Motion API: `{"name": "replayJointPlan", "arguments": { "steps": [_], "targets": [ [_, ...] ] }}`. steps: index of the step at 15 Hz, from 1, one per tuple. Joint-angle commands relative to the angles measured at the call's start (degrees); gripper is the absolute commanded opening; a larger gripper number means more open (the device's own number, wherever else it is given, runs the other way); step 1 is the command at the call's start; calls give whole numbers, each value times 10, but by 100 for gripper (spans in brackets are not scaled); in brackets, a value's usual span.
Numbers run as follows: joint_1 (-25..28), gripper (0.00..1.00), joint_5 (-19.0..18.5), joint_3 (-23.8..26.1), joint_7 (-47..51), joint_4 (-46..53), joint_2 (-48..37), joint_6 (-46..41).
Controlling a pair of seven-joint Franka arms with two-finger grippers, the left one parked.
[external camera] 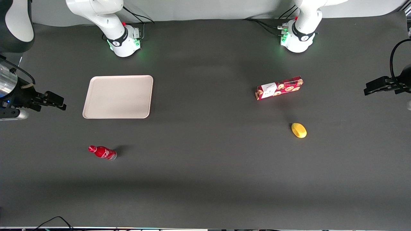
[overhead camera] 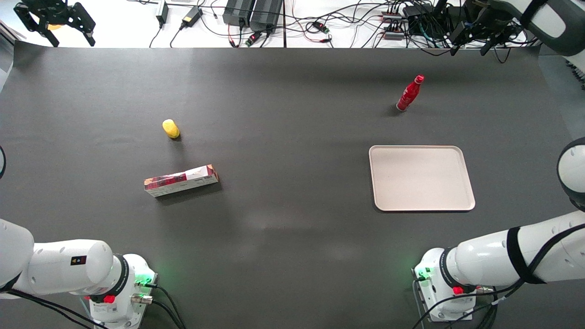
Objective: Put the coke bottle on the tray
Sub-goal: 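Move the open right gripper down over the red Coca-Cola bottle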
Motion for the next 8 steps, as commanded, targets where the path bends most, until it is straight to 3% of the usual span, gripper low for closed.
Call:
{"name": "replayJointPlan", "arguments": {
  "steps": [1,8],
  "targets": [
    [3,100,-9,3,-14,10,59,62],
    [10,100,38,3,-68,10,155,162]
  ]
}}
